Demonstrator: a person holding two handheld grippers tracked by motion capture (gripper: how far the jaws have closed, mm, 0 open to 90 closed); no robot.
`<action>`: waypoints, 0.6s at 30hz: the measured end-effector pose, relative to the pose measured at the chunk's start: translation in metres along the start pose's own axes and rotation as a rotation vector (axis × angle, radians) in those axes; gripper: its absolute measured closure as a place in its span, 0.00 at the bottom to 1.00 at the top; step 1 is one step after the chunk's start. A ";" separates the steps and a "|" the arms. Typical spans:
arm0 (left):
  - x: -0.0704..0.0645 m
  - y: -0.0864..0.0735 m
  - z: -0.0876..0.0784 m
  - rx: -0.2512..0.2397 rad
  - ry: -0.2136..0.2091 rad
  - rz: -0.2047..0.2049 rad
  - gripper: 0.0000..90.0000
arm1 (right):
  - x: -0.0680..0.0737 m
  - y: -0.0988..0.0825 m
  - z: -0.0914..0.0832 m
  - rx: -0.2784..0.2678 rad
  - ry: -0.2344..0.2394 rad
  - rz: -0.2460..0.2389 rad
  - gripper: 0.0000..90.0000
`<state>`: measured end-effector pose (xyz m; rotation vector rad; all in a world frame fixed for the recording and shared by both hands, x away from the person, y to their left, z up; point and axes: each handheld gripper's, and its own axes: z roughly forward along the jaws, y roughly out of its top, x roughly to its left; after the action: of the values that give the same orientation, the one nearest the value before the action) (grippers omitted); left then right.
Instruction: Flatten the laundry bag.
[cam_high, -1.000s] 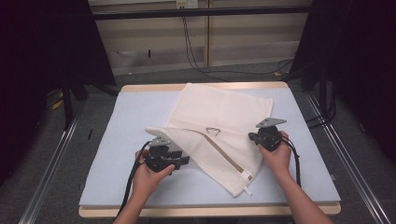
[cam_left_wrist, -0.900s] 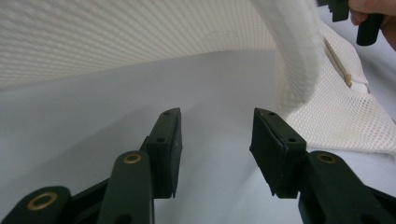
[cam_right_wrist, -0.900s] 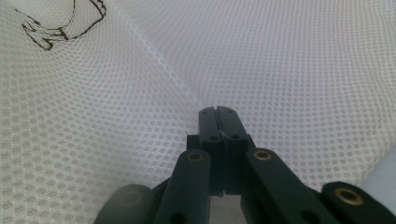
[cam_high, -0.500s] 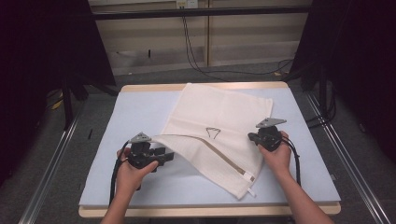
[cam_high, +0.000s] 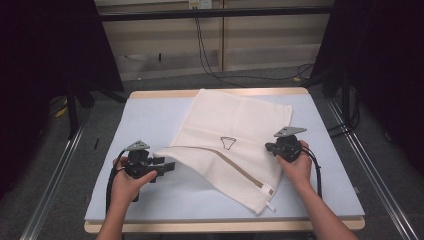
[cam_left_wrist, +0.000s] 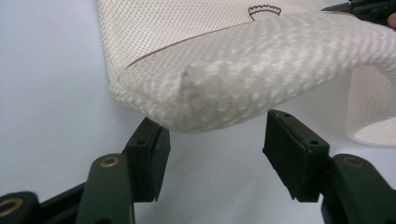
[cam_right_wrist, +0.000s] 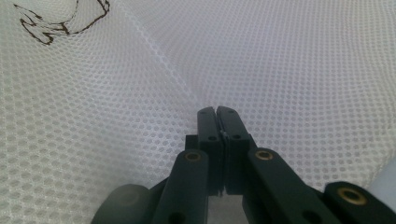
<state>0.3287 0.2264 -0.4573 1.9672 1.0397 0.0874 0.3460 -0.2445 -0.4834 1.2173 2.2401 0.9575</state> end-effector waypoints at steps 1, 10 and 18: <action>0.001 -0.001 0.000 0.006 0.002 0.002 0.44 | 0.000 0.000 0.000 -0.001 0.000 0.003 0.98; 0.012 -0.004 -0.003 0.003 0.021 -0.008 0.43 | 0.006 0.004 -0.009 -0.039 -0.010 0.000 0.85; 0.023 -0.008 -0.004 0.008 0.038 -0.020 0.38 | 0.024 0.010 -0.022 -0.093 0.060 -0.017 0.78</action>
<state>0.3362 0.2473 -0.4680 1.9683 1.0853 0.1100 0.3255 -0.2287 -0.4619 1.1412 2.2210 1.0921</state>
